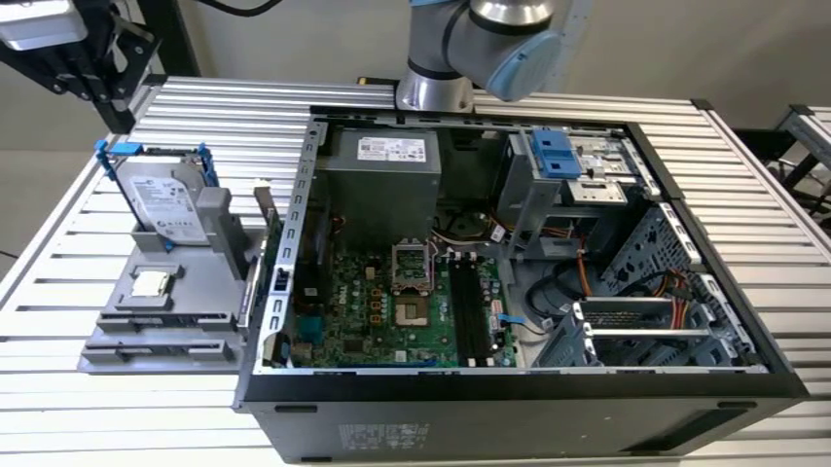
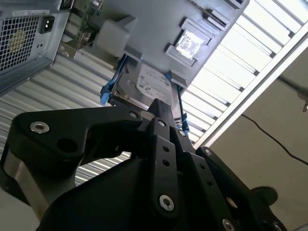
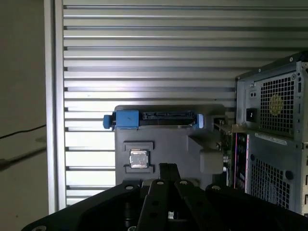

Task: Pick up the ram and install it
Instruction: 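Reach for the ram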

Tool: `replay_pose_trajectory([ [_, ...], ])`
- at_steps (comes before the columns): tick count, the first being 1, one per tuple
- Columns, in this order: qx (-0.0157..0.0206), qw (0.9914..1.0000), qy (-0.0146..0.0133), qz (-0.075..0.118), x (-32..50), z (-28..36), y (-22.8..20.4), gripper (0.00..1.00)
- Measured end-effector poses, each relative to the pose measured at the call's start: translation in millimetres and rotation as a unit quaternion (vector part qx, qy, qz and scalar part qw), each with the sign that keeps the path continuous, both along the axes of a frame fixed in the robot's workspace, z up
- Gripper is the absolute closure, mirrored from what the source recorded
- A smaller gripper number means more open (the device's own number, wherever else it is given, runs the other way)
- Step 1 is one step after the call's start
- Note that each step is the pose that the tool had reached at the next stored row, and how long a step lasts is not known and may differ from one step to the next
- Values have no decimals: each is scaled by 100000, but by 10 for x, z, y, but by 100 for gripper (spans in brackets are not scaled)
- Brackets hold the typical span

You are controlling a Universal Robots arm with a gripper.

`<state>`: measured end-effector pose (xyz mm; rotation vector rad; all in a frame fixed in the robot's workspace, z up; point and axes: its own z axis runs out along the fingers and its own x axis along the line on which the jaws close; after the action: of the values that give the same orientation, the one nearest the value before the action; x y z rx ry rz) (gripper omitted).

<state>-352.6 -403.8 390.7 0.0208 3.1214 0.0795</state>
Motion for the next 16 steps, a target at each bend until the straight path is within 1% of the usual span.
replay_pose_trajectory([
  [2,-2,100000,11,4,0,-1,-32,100],
  [4,-1,100000,18,2,0,-2,-54,100],
  [12,-5,100000,34,1,0,-9,-116,100],
  [16,-2,100000,35,1,0,-12,-156,100],
])
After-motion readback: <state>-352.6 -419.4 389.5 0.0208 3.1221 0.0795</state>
